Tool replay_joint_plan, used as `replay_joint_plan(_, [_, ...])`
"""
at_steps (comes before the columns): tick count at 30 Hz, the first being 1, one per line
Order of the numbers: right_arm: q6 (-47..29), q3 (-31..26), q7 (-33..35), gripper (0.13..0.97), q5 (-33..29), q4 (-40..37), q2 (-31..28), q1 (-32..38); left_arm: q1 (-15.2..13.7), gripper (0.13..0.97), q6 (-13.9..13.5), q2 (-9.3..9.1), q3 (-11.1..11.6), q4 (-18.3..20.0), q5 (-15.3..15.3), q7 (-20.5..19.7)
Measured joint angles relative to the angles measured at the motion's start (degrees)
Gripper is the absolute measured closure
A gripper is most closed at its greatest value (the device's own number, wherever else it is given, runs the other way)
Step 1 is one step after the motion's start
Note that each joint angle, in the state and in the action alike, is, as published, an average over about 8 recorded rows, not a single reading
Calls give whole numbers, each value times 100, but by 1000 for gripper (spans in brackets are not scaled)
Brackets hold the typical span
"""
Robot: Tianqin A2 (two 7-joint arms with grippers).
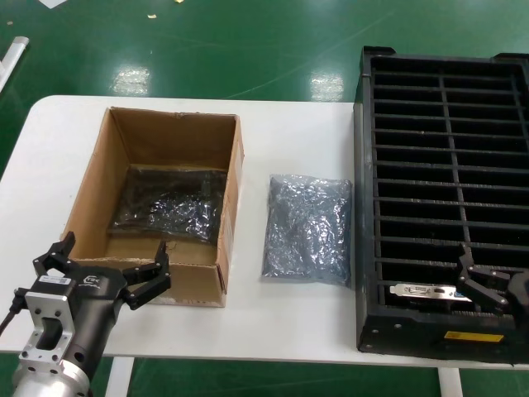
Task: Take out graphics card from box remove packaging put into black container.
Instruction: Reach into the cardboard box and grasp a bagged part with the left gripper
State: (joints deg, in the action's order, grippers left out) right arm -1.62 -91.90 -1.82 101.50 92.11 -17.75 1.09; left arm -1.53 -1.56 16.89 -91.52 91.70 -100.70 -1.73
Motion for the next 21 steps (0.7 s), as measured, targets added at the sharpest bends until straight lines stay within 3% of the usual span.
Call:
replay_joint_plan(16, [0,0,0,129,0,0,0,0,-27,132,-91,37,42,36,33,103])
replay_joint_plan(21, [0,0,0,129,0,0,0,0,-280,132,-365,307,173,73,222,467])
